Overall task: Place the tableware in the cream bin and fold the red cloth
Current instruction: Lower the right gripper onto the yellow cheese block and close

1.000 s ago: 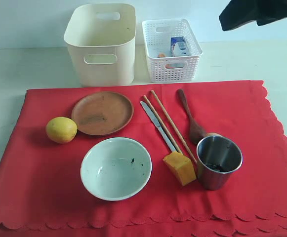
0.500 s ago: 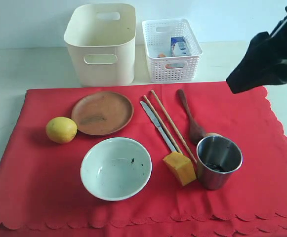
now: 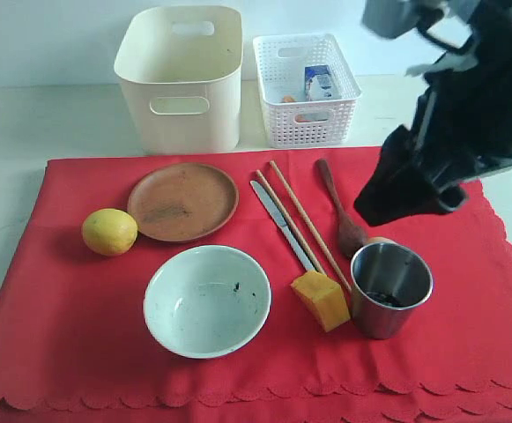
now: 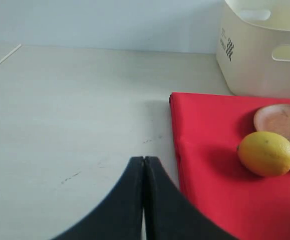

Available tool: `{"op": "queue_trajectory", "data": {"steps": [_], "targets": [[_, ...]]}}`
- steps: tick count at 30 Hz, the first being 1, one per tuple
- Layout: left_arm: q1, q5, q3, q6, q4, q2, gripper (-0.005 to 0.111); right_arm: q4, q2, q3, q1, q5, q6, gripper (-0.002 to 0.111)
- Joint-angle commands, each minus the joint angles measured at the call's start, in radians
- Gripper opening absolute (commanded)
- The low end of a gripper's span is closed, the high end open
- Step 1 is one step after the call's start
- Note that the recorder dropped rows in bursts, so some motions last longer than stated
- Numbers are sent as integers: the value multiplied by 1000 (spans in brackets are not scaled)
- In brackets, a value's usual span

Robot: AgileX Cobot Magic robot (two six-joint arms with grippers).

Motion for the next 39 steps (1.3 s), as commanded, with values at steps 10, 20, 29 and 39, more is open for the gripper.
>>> {"op": "queue_trajectory", "data": {"steps": [10,20,29,39], "targets": [[2,-12,-1,2,-5,-7,0,-230,302,2,236,-124,101,62],[2,-12,-1,2,-5,-7,0,-259,471,-101,258,-155,116,62],[2,-12,-1,2,-5,-7,0,-319,599,-177,258,-87,173,62],[2,-12,-1,2,-5,-7,0,-351,636,-180,258,-59,219,62]]}}
